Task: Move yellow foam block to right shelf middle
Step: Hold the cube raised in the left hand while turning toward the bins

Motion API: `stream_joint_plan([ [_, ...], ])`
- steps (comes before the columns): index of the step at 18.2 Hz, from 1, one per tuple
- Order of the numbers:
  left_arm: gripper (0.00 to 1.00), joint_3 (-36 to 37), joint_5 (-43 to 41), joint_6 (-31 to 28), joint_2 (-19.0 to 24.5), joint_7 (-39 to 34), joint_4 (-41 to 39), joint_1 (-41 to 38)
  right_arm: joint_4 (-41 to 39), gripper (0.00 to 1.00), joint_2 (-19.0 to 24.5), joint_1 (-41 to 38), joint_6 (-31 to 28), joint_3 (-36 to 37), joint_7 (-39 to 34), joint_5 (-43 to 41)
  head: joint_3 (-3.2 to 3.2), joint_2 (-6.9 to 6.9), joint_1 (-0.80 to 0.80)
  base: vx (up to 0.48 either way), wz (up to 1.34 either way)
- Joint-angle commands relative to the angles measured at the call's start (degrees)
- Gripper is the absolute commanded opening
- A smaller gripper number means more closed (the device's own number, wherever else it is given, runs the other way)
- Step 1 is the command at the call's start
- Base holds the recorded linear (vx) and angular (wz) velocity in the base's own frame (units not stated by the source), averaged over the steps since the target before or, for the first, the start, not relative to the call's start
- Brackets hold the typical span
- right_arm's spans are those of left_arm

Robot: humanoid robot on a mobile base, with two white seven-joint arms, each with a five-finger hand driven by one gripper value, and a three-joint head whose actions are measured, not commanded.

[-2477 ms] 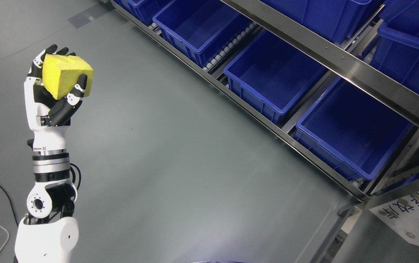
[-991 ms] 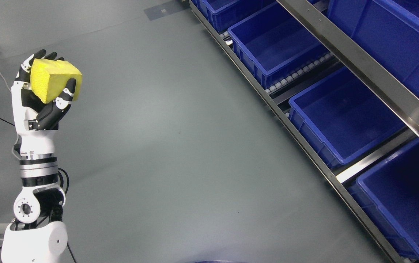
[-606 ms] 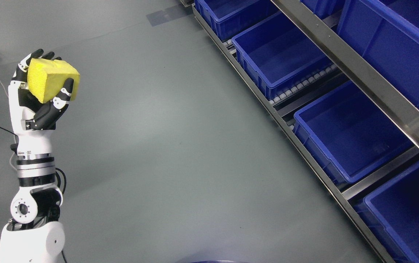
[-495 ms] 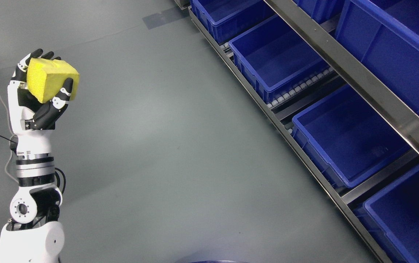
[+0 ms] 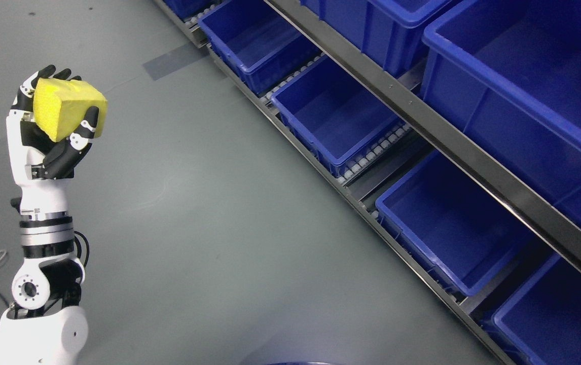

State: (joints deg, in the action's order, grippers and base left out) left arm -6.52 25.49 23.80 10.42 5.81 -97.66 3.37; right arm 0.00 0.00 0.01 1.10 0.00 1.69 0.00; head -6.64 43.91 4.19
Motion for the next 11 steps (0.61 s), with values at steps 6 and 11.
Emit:
stream_joint_plan([
  [6,0.33,0.2,0.0,0.3,0.4,5.6,-0.5,1.5,-1.0,1.00,-1.0,-1.4,0.0,0.7,0.0,0.2,0.00,0.00,0.00,0.318,-0.49],
  [11,0.33,-1.6,0.0,0.3,5.0,7.3,-0.8,8.6,-1.0,1.00,-1.0,-1.3,0.0,0.7,0.0,0.2,0.00,0.00,0.00,0.219,-0.40],
])
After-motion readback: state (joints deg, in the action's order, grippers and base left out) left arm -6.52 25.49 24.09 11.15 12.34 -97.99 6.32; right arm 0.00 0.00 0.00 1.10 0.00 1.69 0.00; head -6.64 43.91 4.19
